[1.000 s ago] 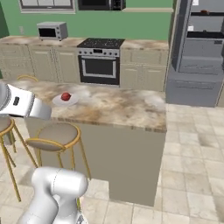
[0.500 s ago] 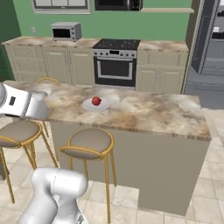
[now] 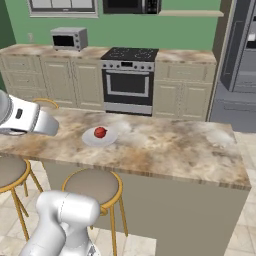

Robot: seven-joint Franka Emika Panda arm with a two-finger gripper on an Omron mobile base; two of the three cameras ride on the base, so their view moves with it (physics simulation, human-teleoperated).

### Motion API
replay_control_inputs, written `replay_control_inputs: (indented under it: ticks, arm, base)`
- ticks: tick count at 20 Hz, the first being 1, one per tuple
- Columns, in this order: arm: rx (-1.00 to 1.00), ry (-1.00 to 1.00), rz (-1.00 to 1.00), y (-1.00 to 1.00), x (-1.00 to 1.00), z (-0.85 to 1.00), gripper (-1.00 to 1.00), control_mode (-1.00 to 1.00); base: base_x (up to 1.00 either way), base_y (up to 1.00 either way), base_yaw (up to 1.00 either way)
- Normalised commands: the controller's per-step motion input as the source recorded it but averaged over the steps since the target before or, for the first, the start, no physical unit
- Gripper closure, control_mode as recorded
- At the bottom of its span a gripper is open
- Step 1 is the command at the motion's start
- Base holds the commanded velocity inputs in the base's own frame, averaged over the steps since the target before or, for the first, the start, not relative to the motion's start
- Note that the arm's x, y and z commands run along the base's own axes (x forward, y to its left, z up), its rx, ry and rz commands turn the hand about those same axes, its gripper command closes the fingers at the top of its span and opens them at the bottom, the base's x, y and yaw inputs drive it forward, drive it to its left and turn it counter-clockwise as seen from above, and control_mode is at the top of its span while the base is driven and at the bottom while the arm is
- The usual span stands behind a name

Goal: Transport the chicken drumstick and onion to the fridge. Place the chicken drumstick on the rack containing meat and place the onion on the rack containing the vegetable, ensuring meats and vegetables are on different racks.

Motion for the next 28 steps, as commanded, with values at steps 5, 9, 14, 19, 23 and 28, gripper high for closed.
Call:
replay_control_inputs:
  ticks: [5,9,14,19,23,28]
  arm:
    - [0.00,0.00,0.00,0.00,0.00,0.00,-1.00,1.00]
    - [0.00,0.00,0.00,0.00,0.00,0.00,-1.00,1.00]
    - [0.00,0.00,0.00,0.00,0.00,0.00,-1.00,1.00]
    - [0.09,0.03,0.00,0.32,1.00,-0.53,-1.00,-1.00]
    - [0.03,0.00,-0.03,0.29,0.89,-0.36,-1.00,-1.00]
    - [0.00,0.07,-0.13,0.08,0.58,-0.47,-1.00,-1.00]
  base:
    - [1.00,0.03,0.00]
    - [1.00,0.25,0.00]
    - [1.00,0.22,0.00]
    - [0.00,0.00,0.00]
    - [0.00,0.00,0.00]
    - [0.00,0.00,0.00]
